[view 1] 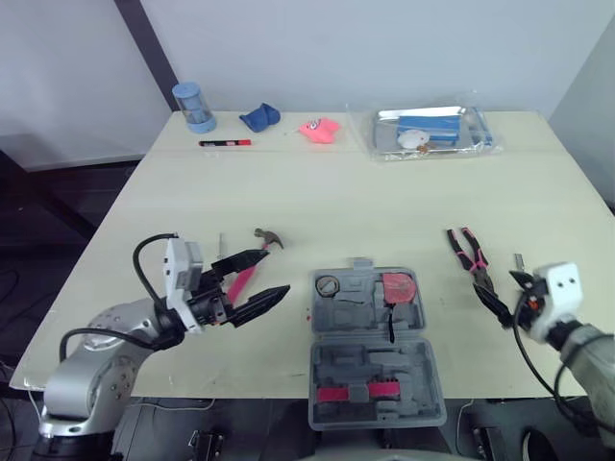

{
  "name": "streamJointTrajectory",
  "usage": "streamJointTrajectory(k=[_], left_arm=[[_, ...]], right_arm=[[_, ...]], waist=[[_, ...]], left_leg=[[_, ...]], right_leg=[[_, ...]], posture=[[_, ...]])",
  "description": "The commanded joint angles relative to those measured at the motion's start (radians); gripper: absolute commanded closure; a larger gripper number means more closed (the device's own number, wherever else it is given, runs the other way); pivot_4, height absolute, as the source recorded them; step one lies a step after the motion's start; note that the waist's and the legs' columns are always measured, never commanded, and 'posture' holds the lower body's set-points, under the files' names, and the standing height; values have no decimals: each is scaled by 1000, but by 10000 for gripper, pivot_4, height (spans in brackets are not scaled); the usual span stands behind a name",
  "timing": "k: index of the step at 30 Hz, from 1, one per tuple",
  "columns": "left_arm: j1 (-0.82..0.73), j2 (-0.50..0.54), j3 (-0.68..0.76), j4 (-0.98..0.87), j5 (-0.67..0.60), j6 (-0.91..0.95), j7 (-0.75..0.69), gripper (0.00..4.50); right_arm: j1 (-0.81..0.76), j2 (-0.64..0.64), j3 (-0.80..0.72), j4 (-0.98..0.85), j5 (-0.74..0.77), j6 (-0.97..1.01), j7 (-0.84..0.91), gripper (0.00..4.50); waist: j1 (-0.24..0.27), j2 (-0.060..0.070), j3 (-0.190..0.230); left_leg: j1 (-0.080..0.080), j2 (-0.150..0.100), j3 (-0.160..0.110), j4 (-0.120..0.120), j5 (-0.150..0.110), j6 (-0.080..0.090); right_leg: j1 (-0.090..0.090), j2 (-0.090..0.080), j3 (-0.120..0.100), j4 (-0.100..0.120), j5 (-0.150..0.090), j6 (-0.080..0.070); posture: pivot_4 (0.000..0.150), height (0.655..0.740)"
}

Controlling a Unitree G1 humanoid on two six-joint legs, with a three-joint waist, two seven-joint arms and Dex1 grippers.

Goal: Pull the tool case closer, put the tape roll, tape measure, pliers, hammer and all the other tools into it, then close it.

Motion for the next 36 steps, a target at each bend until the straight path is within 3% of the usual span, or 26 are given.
streamJointTrajectory(k=[1, 7, 23, 26, 33, 36], left_arm=[[-37, 28, -3, 15, -22, -35, -110, 0], [-62, 35, -10, 29, -20, -60, -205, 0], [-28, 14, -4, 128, 14, -178, -325, 0], [-20, 5, -5, 143, 17, -202, -334, 0], [-9, -4, -8, 153, 17, -224, -336, 0], [-7, -6, -8, 157, 14, -229, -335, 0]], right_arm=[[-62, 6, 16, 26, -18, 64, -50, 449], [-111, 45, 38, 53, -45, 99, -104, 449], [-159, 94, 74, 251, -134, -68, -101, 449], [-171, 102, 81, 297, -146, -101, -99, 8230], [-177, 118, 95, 335, -169, -147, -89, 35715], [-171, 108, 107, 351, -186, -181, -72, 35365]], waist=[[2, 0, 0], [2, 0, 0], [-3, 1, 1], [-5, 1, 1], [-5, 0, 1], [-5, 0, 1]], left_leg=[[-2, 0, 0, 0, 0, 0], [-4, 1, 0, 0, 0, 0], [-4, 1, 1, 0, 0, 0], [-3, 1, 2, 0, 0, 0], [-3, 2, 2, 0, 0, 0], [-3, 2, 2, 0, 0, 0]], right_leg=[[-1, 0, 0, 0, 0, 0], [-3, -1, 0, 0, 0, 0], [-5, 0, 1, 1, 0, 0], [-5, 0, 2, 2, 0, 0], [-5, 1, 2, 2, 0, 0], [-5, 1, 2, 2, 0, 0]], posture=[[1500, 7400], [1500, 7400], [1500, 7400], [1500, 7400], [1500, 7400], [1500, 7400]])
